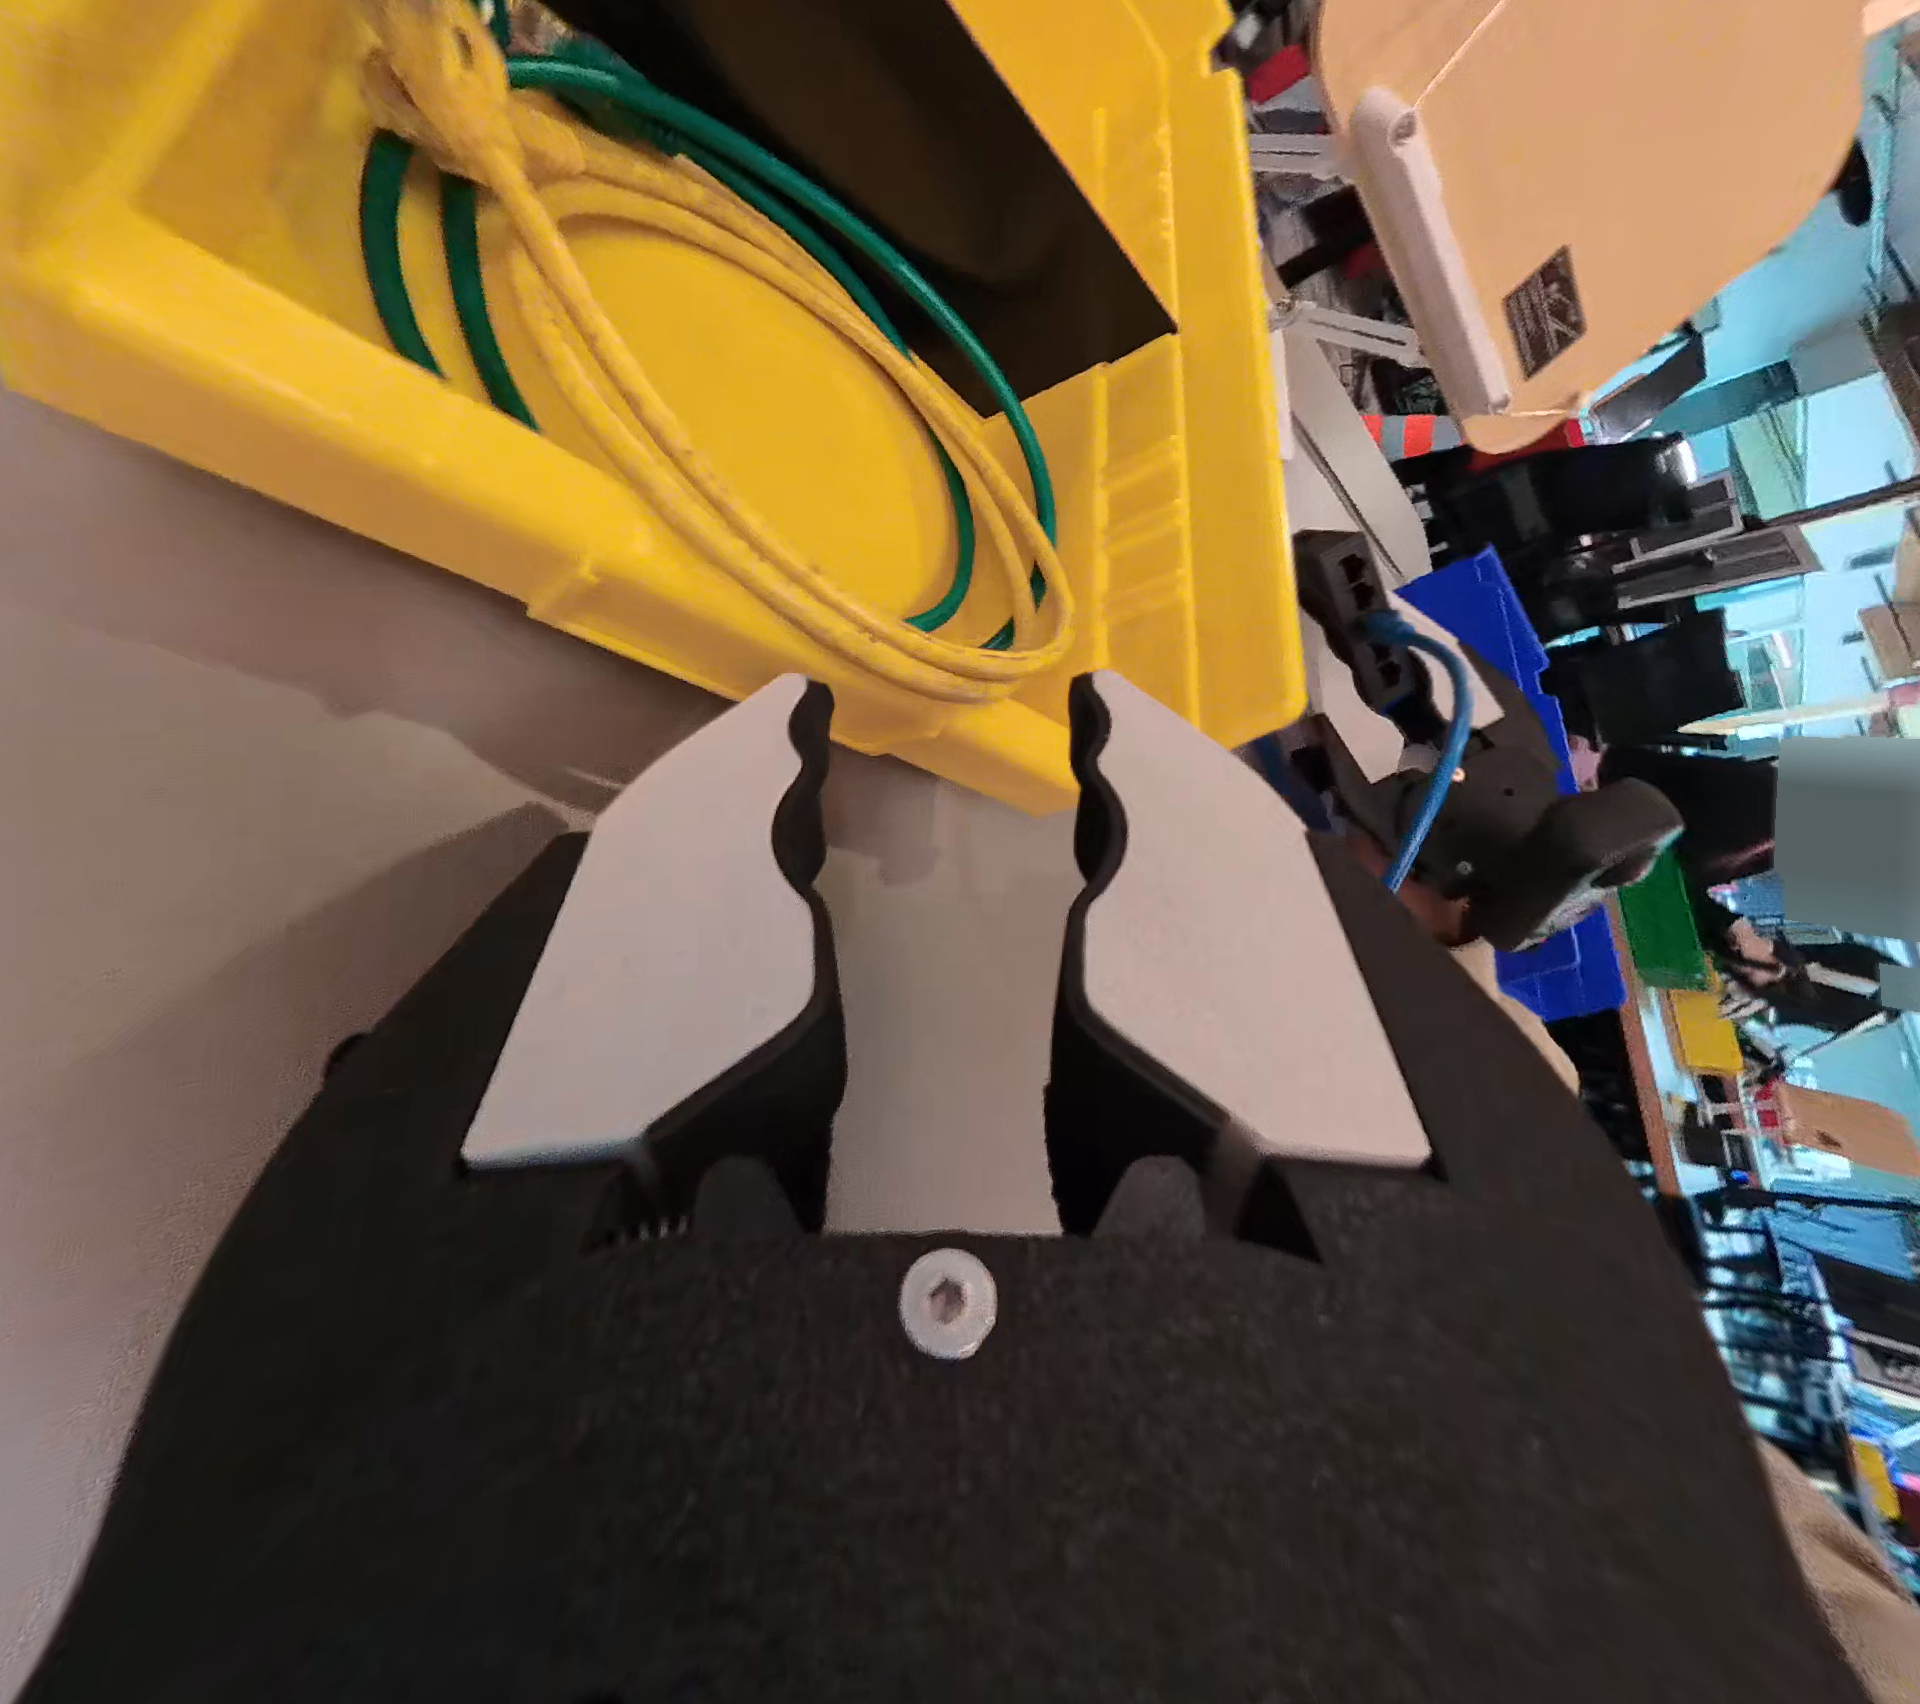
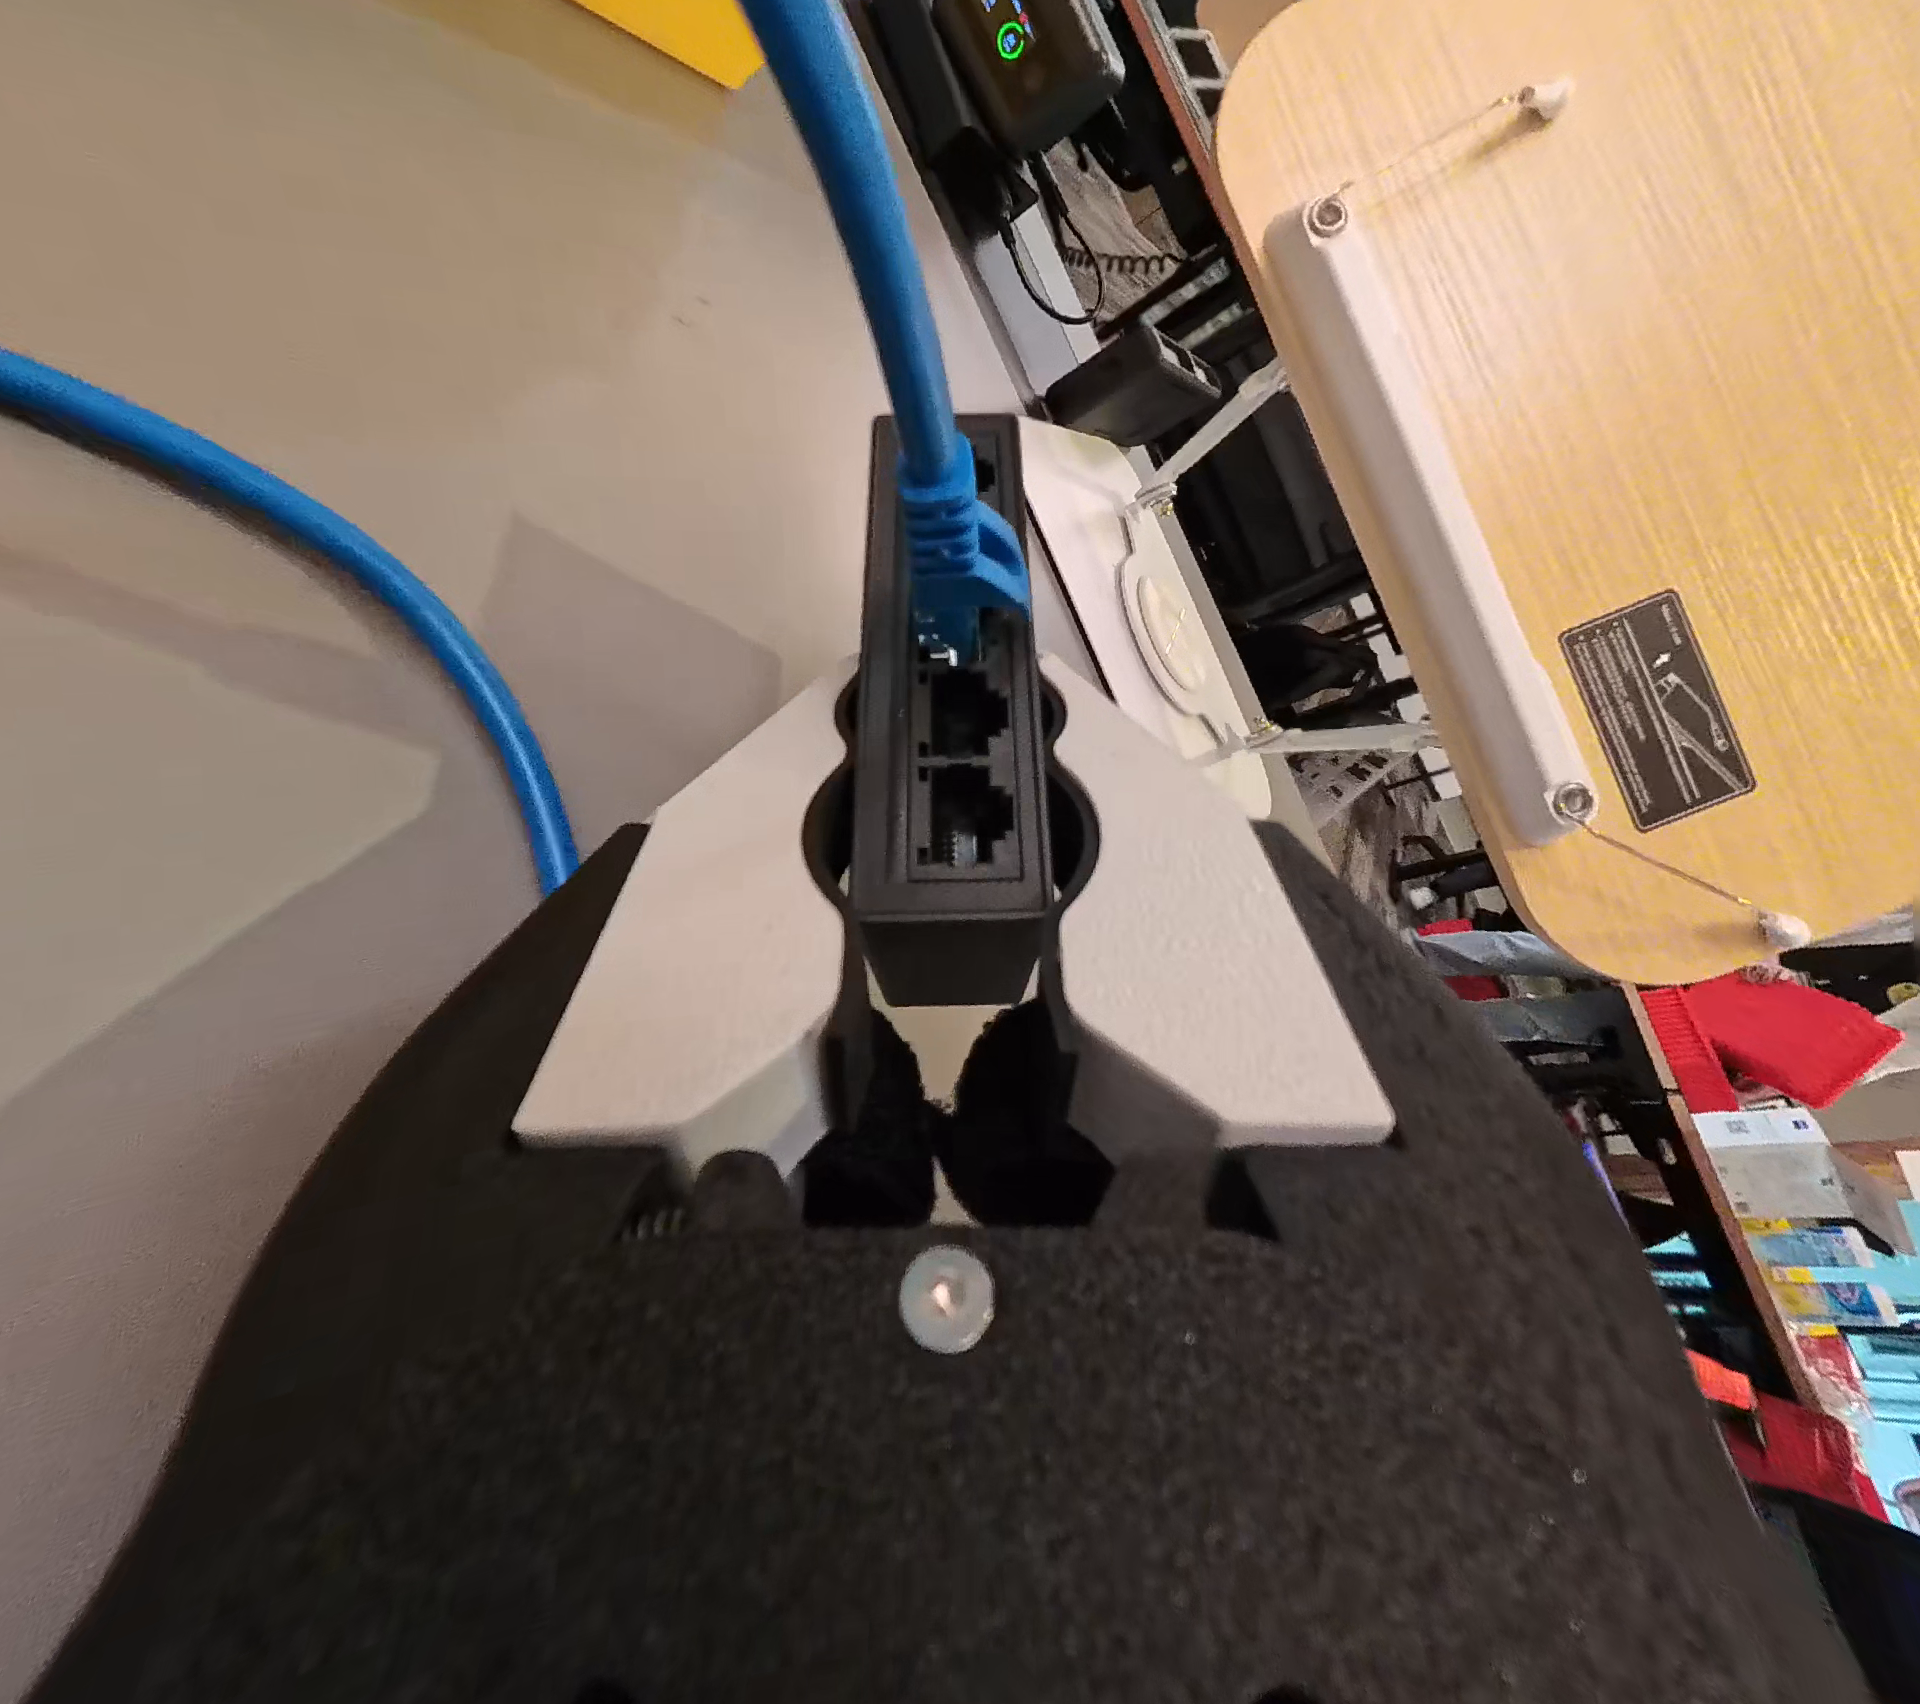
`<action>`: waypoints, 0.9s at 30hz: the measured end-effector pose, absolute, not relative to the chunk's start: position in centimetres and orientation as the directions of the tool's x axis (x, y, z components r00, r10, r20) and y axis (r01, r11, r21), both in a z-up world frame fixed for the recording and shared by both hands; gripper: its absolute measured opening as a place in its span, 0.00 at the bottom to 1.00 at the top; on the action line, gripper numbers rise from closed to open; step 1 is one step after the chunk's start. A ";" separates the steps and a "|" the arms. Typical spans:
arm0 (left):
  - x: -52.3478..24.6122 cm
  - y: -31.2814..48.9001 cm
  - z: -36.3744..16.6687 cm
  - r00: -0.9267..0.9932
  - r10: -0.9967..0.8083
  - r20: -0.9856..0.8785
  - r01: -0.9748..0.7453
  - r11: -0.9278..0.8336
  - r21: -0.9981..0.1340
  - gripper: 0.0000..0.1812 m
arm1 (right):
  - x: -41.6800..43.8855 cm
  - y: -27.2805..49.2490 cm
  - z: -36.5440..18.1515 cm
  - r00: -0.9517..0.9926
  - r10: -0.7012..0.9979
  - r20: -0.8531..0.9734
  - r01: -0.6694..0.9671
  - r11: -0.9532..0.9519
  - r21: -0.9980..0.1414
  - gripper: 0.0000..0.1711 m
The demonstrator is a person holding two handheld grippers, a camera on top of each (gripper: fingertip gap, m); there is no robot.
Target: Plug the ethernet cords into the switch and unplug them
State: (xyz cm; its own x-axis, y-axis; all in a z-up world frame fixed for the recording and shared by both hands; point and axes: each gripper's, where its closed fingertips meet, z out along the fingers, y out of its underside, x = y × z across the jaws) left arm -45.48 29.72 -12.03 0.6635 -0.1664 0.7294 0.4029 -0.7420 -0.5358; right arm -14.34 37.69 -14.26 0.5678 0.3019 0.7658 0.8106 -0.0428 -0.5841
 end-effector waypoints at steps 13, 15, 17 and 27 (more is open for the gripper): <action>-45.3 31.0 -12.8 0.560 -0.115 0.820 0.515 -0.728 -0.453 0.04 | -15.2 37.6 -15.2 0.549 0.356 0.756 0.816 -0.035 -0.576 0.16; -45.1 31.2 -12.8 0.566 -0.118 0.816 0.511 -0.726 -0.459 0.03 | -15.2 37.6 -15.3 0.553 0.360 0.752 0.813 -0.037 -0.581 0.16; -44.8 31.2 -12.5 0.566 -0.139 0.812 0.502 -0.724 -0.474 0.00 | -15.2 37.6 -15.3 0.553 0.363 0.750 0.813 -0.037 -0.581 0.16; -42.8 30.5 -9.8 0.580 -0.269 0.769 0.422 -0.708 -0.566 0.00 | -15.0 37.6 -15.3 0.555 0.360 0.749 0.812 -0.040 -0.582 0.16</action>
